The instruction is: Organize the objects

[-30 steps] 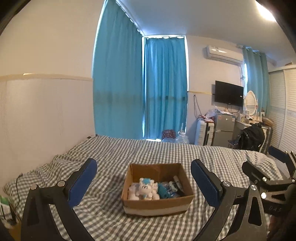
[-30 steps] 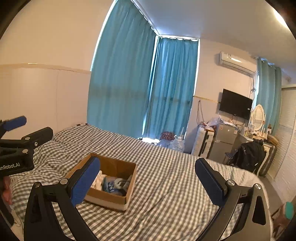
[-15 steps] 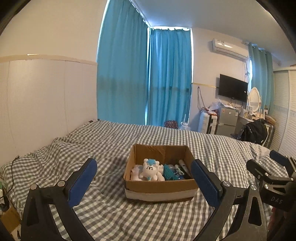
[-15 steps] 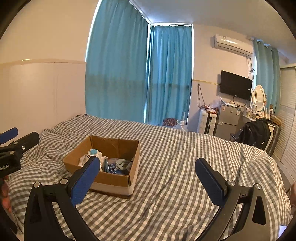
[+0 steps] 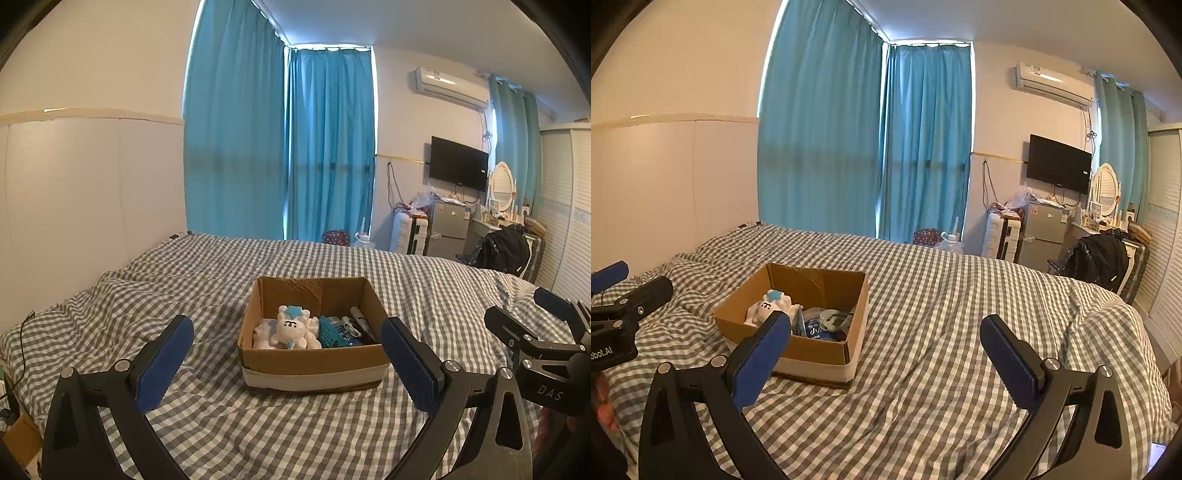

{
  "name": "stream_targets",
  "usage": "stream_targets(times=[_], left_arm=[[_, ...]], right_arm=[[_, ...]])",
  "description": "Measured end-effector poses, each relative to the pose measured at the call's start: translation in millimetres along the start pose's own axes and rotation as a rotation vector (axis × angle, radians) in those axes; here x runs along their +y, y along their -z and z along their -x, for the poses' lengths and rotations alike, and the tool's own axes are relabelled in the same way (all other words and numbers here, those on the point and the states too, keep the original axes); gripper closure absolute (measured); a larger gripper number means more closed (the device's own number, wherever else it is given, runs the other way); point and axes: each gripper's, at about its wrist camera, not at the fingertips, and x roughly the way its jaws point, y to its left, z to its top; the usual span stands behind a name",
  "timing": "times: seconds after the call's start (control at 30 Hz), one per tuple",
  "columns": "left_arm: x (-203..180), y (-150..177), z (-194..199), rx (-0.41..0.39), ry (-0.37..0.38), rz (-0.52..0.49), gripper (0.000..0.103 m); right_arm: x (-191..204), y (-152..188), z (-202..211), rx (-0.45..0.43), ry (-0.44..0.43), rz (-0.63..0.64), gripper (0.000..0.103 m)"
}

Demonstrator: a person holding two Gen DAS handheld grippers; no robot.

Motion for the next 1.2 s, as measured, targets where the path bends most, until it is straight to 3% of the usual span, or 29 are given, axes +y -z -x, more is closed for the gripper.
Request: stream_targets(times=[1.2], left_arm=[[-5.1, 1.9, 0.2, 0.015, 0.012, -0.009, 0.000]], right_arm=[[3.5, 0.3, -1.7, 0.016, -0.007, 0.008, 0.000]])
